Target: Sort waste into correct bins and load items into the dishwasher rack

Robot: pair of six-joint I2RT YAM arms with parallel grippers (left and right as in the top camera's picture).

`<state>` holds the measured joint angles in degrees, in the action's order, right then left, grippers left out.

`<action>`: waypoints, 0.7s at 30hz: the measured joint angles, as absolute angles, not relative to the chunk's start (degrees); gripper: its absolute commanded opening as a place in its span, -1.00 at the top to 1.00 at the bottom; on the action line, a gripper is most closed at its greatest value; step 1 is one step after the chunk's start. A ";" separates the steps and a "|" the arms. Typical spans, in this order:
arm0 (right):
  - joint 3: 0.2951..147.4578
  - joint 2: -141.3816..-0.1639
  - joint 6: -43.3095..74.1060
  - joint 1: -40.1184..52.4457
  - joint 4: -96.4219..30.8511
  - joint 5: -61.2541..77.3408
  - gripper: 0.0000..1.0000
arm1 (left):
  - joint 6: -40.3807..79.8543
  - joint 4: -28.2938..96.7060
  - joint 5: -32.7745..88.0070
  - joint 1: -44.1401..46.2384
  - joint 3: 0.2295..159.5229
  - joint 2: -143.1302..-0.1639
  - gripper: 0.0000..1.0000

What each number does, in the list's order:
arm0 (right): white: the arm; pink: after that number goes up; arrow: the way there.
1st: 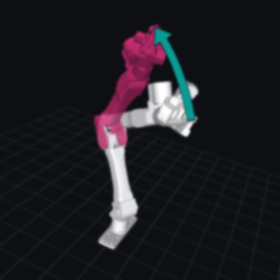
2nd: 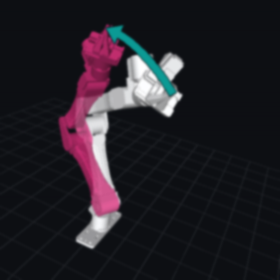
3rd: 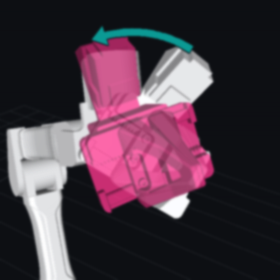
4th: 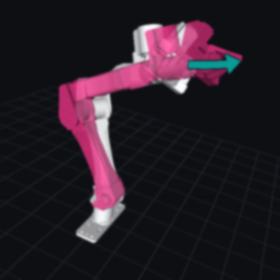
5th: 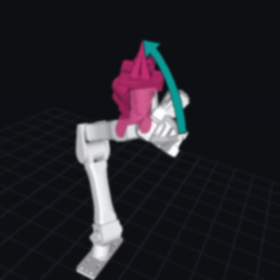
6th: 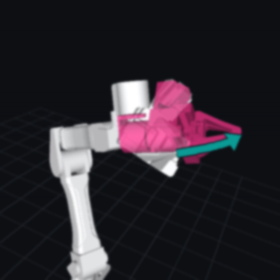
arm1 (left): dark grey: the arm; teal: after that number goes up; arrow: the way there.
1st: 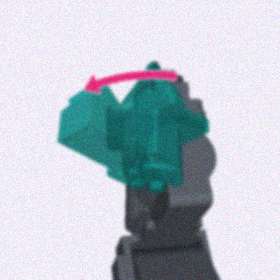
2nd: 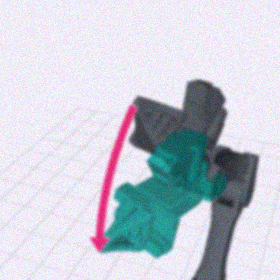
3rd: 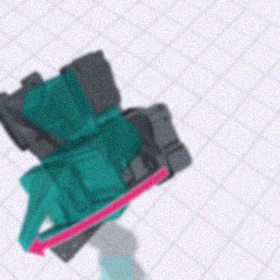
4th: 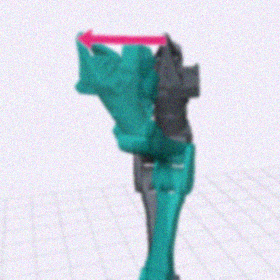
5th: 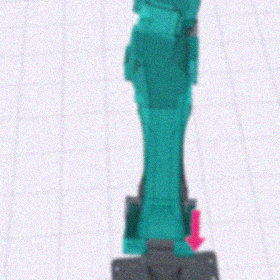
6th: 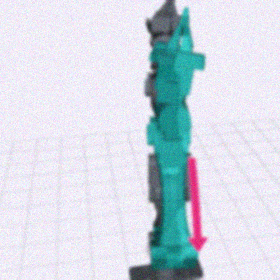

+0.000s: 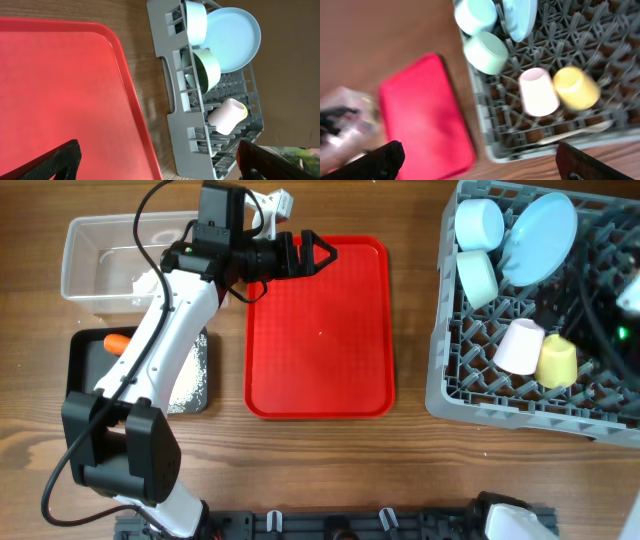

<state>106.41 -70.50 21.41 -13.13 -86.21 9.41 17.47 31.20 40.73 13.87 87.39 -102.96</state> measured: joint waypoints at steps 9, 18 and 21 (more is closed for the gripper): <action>106.41 -64.53 33.61 -12.78 -89.27 8.45 -0.99 | 17.47 31.20 40.73 13.87 87.39 -102.96 -1.00; 80.09 -51.86 29.61 -4.93 -52.77 4.58 -1.00 | 17.50 31.27 40.56 13.87 87.39 -102.96 -1.00; 60.95 -39.35 29.23 -0.43 -37.06 3.31 -0.99 | 17.47 31.20 40.40 13.87 87.39 -102.96 -1.00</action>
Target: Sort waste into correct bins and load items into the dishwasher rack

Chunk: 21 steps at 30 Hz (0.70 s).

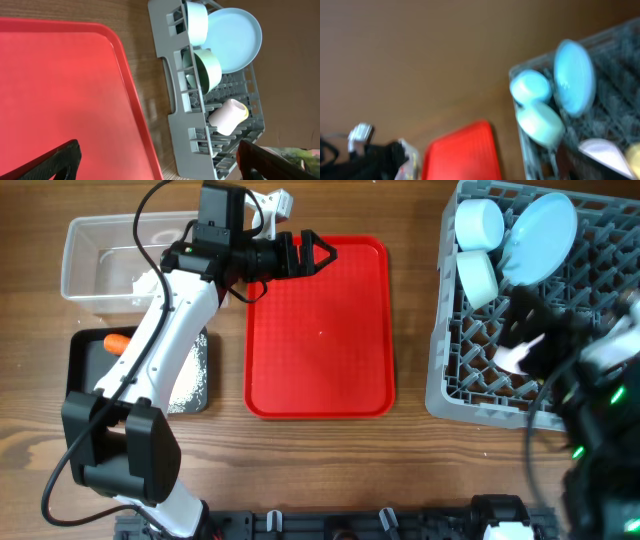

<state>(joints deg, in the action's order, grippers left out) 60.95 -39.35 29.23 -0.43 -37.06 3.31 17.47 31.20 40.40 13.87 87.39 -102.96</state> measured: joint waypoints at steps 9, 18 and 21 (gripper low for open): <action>14.46 -12.82 30.87 2.55 -9.74 2.46 -0.99 | 17.50 31.24 40.34 13.87 87.39 -102.96 -1.00; 3.38 -2.96 35.14 2.57 -7.38 2.44 -0.99 | 17.50 31.20 40.34 13.87 87.39 -102.96 -1.00; 3.38 -1.23 35.70 2.59 -6.68 2.44 -0.99 | 17.50 31.22 40.34 13.87 87.39 -102.96 -1.00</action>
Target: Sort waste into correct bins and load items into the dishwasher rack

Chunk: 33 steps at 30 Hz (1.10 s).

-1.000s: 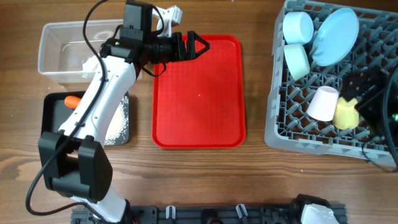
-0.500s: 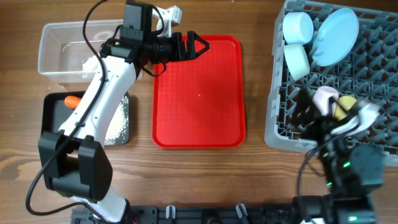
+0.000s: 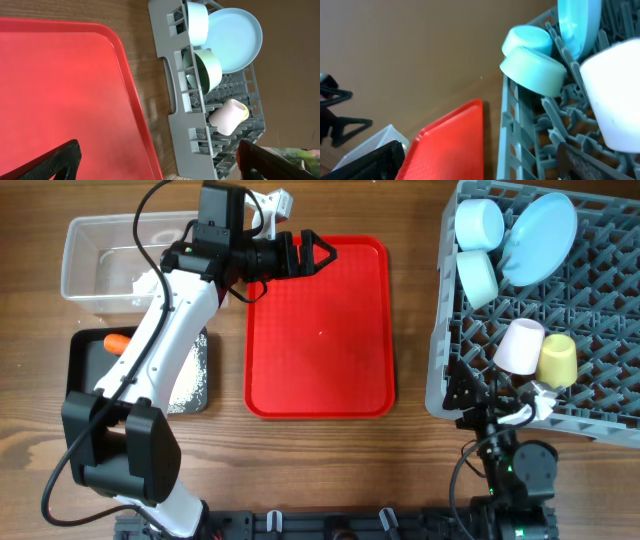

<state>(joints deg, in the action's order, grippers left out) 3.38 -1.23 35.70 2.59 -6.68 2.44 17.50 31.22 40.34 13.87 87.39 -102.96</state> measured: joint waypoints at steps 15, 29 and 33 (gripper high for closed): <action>3.14 -1.10 35.99 2.59 -5.06 2.44 -0.99 | 17.47 31.20 40.34 13.78 87.39 -102.96 -1.00; 3.14 -1.10 35.99 2.59 -5.04 2.44 -0.99 | 6.92 21.23 14.06 24.14 70.87 -62.52 -1.00; 3.11 -1.08 36.01 2.59 -5.10 2.44 -0.99 | 5.80 8.95 13.87 14.13 48.69 -48.34 -1.00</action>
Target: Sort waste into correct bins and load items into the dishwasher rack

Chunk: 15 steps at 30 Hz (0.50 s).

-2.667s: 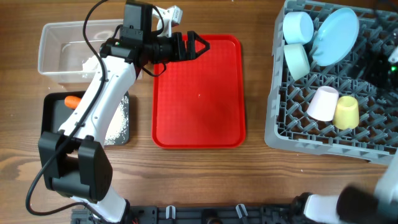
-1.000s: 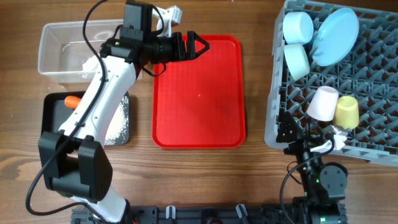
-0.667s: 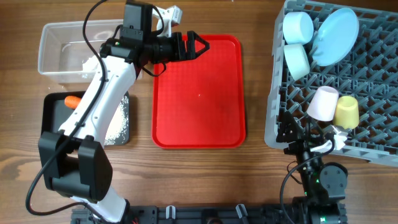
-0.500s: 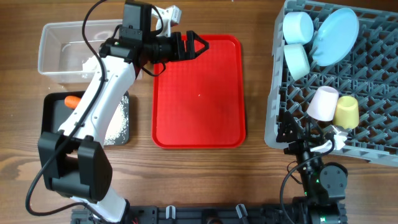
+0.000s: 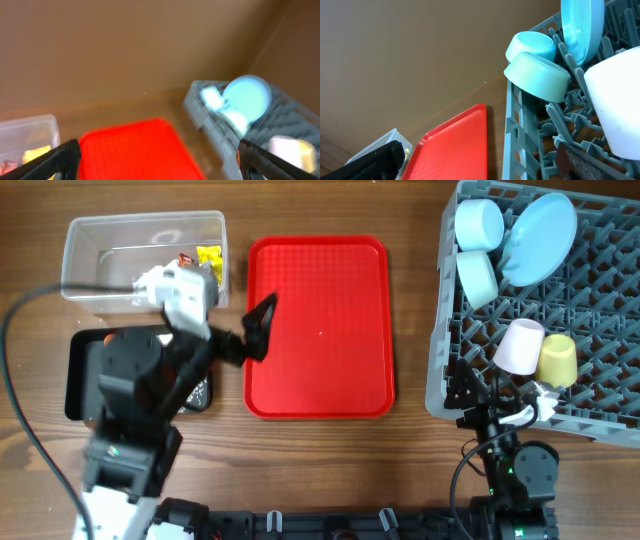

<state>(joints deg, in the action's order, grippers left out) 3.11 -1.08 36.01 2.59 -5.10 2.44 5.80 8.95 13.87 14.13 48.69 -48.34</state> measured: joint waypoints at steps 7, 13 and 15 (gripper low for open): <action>3.07 -1.21 36.01 2.59 -5.04 2.42 -1.00 | 5.34 -2.22 13.41 6.79 20.32 -22.79 -1.00; 3.07 -1.21 36.01 2.59 -5.04 2.42 -0.99 | 5.17 -2.39 12.67 1.56 10.85 -12.32 -1.00; 3.07 -1.21 36.01 2.59 -5.06 2.42 -0.99 | 5.17 -2.44 11.94 0.99 8.36 -9.76 -1.00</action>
